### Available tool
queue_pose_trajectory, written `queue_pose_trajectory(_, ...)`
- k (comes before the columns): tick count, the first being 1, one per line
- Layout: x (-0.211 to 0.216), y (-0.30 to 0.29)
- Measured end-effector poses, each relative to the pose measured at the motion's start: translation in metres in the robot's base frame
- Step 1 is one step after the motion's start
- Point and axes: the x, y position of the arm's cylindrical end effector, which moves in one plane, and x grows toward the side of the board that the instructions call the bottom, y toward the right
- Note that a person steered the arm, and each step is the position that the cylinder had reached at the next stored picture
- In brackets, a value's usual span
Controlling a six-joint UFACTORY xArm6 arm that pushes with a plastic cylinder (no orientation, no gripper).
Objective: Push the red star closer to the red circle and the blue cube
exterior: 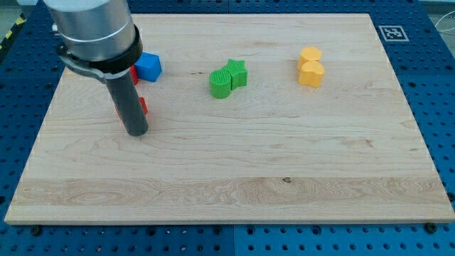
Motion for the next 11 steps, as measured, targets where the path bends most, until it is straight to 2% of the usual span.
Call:
queue_pose_trajectory(2, 0.012, -0.017)
queue_pose_trajectory(8, -0.07, -0.012)
queue_pose_trajectory(10, -0.072, -0.009)
queue_pose_trajectory(11, -0.055, -0.005)
